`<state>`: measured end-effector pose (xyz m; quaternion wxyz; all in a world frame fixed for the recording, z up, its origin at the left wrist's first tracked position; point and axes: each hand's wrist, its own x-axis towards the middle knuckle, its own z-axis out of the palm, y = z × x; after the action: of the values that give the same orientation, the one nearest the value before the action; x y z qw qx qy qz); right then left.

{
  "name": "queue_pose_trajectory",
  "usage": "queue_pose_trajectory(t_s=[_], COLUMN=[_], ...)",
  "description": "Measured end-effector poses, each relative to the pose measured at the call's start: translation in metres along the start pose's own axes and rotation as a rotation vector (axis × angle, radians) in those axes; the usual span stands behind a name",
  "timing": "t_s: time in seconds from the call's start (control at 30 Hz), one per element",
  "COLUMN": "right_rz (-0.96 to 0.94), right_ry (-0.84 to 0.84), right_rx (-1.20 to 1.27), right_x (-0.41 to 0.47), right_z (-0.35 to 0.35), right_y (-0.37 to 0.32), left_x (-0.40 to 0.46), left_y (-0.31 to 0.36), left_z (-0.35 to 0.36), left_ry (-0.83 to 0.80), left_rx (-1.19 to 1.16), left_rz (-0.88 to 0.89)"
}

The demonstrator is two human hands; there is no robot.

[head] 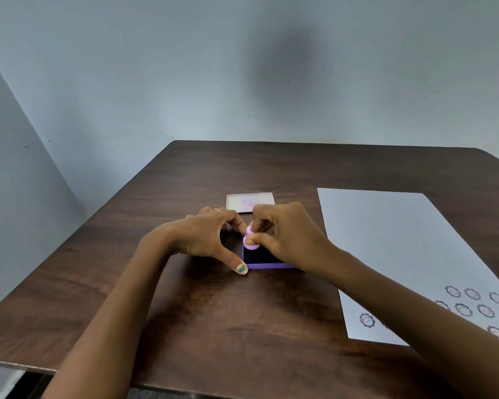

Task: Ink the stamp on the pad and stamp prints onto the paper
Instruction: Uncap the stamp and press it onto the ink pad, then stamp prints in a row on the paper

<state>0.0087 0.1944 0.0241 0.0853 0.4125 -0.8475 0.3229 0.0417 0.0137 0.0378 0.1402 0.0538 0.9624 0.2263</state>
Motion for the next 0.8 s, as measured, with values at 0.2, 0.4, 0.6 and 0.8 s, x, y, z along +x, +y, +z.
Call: queue_pose_trajectory(t_s=[0.2, 0.4, 0.6, 0.8], right_rz=[0.223, 0.518, 0.705, 0.740], right_ry=[0.023, 0.152, 0.119, 0.110], right_rx=[0.278, 1.199, 1.811, 1.884], right_x=[0.004, -0.004, -0.006, -0.008], right_z=[-0.011, -0.033, -0.048, -0.050], right_y=[0.004, 0.018, 0.033, 0.039], left_x=[0.000, 0.001, 0.002, 0.003], left_y=[-0.001, -0.001, -0.004, -0.004], left_z=[0.000, -0.001, -0.001, 0.000], left_ry=[0.006, -0.010, 0.018, 0.014], left_rx=[-0.014, -0.017, -0.008, -0.015], left_rz=[0.004, 0.013, -0.003, -0.007])
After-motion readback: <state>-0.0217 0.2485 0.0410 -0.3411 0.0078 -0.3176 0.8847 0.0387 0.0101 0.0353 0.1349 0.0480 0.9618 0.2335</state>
